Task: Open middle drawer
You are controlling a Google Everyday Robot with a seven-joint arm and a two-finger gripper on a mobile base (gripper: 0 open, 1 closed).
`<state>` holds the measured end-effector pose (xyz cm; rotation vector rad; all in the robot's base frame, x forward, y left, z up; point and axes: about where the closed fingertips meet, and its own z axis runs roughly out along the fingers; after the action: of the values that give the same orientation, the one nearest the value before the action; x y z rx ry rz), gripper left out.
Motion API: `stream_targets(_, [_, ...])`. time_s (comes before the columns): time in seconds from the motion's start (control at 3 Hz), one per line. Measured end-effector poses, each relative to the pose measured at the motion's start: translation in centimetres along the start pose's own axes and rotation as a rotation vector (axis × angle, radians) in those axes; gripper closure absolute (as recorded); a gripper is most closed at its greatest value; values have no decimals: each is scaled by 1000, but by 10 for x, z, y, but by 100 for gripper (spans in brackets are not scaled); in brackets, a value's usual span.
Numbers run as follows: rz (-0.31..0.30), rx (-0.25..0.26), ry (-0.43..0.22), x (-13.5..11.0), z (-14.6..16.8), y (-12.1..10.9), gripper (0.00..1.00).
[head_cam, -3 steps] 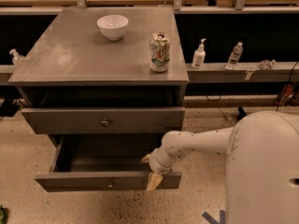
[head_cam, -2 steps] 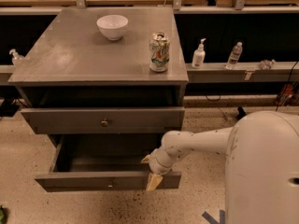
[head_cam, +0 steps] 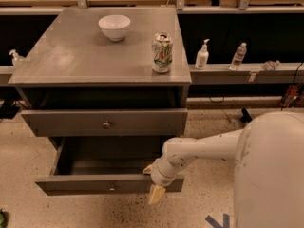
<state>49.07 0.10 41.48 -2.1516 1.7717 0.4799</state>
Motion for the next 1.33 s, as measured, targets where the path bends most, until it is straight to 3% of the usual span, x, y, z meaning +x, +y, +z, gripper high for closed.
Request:
stream_targets(0.67, [34,-69,11,-17,-15,52,31])
stream_targets(1.33, [66,-65,-29,-13,-24,68,29])
